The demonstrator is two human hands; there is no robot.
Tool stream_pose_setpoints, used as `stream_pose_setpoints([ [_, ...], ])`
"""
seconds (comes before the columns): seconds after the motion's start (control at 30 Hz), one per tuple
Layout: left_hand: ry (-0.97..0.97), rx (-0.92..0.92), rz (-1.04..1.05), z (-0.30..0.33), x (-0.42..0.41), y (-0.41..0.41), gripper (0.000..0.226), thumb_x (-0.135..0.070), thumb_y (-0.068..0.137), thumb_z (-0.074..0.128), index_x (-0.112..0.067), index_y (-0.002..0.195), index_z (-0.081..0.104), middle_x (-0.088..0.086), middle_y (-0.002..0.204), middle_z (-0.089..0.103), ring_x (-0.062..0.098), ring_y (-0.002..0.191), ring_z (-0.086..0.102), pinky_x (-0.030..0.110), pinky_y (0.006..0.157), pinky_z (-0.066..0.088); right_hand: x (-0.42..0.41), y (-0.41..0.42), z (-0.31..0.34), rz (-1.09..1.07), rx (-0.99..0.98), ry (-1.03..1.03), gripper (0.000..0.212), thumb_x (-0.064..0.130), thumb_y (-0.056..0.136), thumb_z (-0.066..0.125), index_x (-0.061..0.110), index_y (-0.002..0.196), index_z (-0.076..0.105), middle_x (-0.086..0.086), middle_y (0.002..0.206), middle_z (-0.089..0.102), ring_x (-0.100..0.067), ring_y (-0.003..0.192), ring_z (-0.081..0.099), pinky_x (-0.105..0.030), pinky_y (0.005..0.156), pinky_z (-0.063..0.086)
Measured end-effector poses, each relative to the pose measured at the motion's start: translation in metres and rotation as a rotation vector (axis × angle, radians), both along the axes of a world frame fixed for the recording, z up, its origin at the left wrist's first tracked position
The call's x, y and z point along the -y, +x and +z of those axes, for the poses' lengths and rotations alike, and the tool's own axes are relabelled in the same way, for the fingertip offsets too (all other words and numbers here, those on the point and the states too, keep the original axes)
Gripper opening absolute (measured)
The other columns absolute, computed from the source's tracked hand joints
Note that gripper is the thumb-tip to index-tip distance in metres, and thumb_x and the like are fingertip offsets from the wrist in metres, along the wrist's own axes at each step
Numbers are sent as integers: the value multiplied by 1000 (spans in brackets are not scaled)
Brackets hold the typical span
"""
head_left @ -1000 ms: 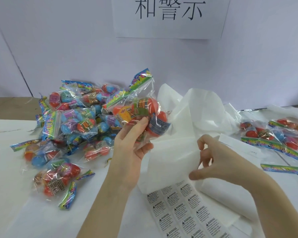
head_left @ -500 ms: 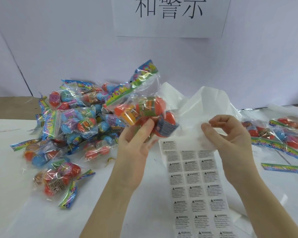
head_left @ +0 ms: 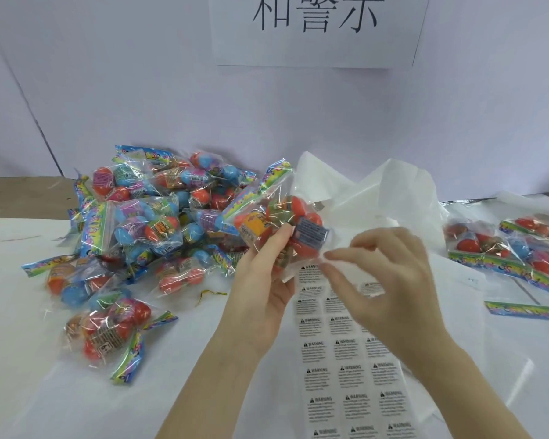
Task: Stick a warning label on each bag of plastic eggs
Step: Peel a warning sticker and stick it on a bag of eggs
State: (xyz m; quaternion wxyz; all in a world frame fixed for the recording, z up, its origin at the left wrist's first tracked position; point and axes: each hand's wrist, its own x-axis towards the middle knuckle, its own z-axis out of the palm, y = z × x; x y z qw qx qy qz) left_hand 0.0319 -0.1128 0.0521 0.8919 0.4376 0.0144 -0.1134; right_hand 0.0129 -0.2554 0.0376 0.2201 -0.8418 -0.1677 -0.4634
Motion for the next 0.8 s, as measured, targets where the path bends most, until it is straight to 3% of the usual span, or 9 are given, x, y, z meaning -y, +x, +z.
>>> stream_pose_setpoints([
  [0.07,-13,-27,-26,0,-2,0,40,-31,68,65,-7,100,71,8,88,72,13,74,66,25,70,50,-5,-1,-3,76,-36,-56,16,27,81,64,15,77,75,-1,74,60,-15,76,46,-29,70,37],
  [0.17,-55,-49,-73,1,-4,1,26,-30,69,64,-10,81,77,10,84,73,15,70,70,23,63,56,-9,-1,-6,123,-85,-76,19,25,83,59,14,82,74,0,78,61,-16,77,46,-30,67,42],
  [0.23,-63,-57,-87,1,-5,1,26,-30,69,64,-11,80,78,11,84,73,16,71,70,23,63,56,-9,-1,-5,120,-113,-74,21,25,83,57,13,84,74,0,80,61,-15,78,44,-29,67,43],
  [0.47,-54,-6,-120,5,-6,-1,29,-31,74,60,-12,89,76,8,89,73,14,73,69,23,57,55,-9,-2,-7,89,-154,-152,20,22,84,55,13,85,73,0,81,63,-17,78,48,-33,64,46],
  [0.63,-46,-5,-119,4,-4,-2,46,-30,80,58,-6,119,63,12,101,68,13,75,65,22,56,53,-11,-3,-7,55,-135,-193,7,10,74,67,11,80,70,-1,82,65,-22,73,57,-32,68,42],
  [0.8,-43,-5,-114,2,-3,-1,45,-30,80,59,-4,116,63,9,93,68,12,72,64,23,60,53,-13,-4,-5,52,-144,-226,16,16,82,53,10,79,67,0,81,63,-20,72,55,-28,68,38],
])
